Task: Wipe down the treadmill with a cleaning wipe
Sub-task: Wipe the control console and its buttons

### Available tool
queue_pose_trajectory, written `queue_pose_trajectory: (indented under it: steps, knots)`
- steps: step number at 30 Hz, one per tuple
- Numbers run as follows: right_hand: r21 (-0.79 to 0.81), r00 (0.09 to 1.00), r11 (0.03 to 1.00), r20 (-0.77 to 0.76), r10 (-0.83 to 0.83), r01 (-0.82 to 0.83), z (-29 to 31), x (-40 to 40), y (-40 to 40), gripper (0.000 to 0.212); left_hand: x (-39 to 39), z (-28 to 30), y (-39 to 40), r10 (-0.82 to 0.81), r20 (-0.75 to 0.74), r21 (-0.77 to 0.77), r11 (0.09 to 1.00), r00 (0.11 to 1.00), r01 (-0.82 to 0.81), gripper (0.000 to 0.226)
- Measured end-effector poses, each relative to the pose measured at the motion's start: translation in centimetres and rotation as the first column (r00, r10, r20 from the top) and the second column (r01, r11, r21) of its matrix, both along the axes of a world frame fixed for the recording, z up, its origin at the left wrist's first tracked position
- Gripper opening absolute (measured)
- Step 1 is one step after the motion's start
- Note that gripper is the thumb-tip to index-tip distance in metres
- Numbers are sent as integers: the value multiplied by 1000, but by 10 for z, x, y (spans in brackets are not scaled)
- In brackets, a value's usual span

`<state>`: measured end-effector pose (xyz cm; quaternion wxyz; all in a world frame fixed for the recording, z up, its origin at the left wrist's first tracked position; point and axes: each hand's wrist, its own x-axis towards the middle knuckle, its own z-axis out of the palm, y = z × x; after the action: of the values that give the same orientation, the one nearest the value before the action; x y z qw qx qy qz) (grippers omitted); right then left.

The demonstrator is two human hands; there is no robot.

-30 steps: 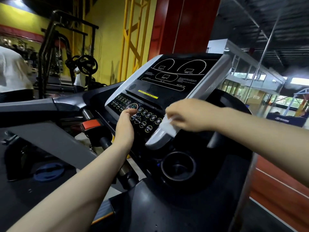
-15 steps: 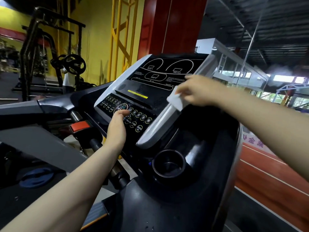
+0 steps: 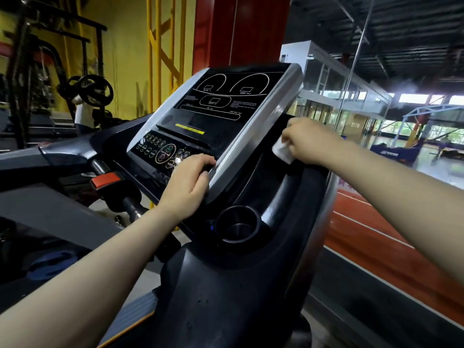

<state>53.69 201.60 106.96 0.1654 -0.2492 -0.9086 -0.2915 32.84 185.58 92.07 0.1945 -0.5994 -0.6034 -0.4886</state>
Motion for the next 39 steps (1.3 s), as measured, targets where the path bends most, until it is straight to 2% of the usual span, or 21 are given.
queue_pose_trajectory:
  steps: [2,4,7,9,11,14,17,18,20,22,24,26,28,29,30,31,33,37,39]
  knots:
    - [12,988,999,147,-53,52,7,-9,3,17,1,-2,2,9,-69,-30,999,998,-11,38]
    - [94,935,986,318,-158,135,8,-28,-3,6,-2,-4,3,34,-115,-50,998,993,-40,38]
    - [144,882,976,422,-208,161,5,-49,-2,32,-5,-6,4,24,-151,-63,997,988,-34,40]
    - [204,843,967,485,-234,151,7,-57,3,35,-9,-7,5,12,-144,-58,998,990,-21,41]
    - [232,794,961,550,-260,154,6,-61,8,29,-12,-7,6,-4,-120,-53,999,993,-2,43]
    - [263,690,941,641,-336,214,-6,-66,11,7,-15,-9,8,-7,-101,-55,998,995,1,46]
    - [231,672,962,690,-269,147,-32,-61,4,11,-16,-10,8,-5,-98,-69,998,995,-2,45]
    - [274,607,958,749,-264,79,-40,-63,2,8,-16,-10,8,-6,-101,-71,997,995,-1,45]
    - [253,477,963,838,-264,88,-56,-65,-2,33,-17,-10,7,-8,-105,-72,997,994,1,45]
    - [110,403,989,904,-142,102,-67,-67,0,59,-16,-10,7,-11,-103,-75,997,995,3,46]
    - [-28,431,990,902,-36,140,-63,-68,-6,67,-15,-9,6,-11,-97,-82,997,995,3,47]
    - [-6,417,985,906,-66,170,-64,-67,-10,64,-15,-9,5,-14,-91,-90,996,996,5,48]
    - [102,425,972,886,-186,212,-62,-65,-6,57,-16,-9,3,-20,-85,-90,996,996,12,47]
    - [207,398,948,870,-290,240,-55,-66,0,53,-16,-9,3,-25,-81,-88,996,996,18,47]
    - [287,427,916,818,-386,279,-46,-64,5,53,-16,-9,3,-29,-75,-89,996,997,22,46]
    - [375,460,880,752,-472,291,-37,-63,12,60,-16,-9,2,-29,-70,-91,996,997,23,46]
    - [417,517,847,671,-532,329,-33,-61,18,71,-16,-9,3,-25,-65,-94,995,998,19,44]
    - [270,541,863,689,-483,426,-58,-71,8,89,-15,-9,3,-22,-77,-90,996,997,15,44]
    - [130,568,902,737,-366,413,-62,-69,0,86,-15,-9,3,-20,-81,-93,996,997,12,45]
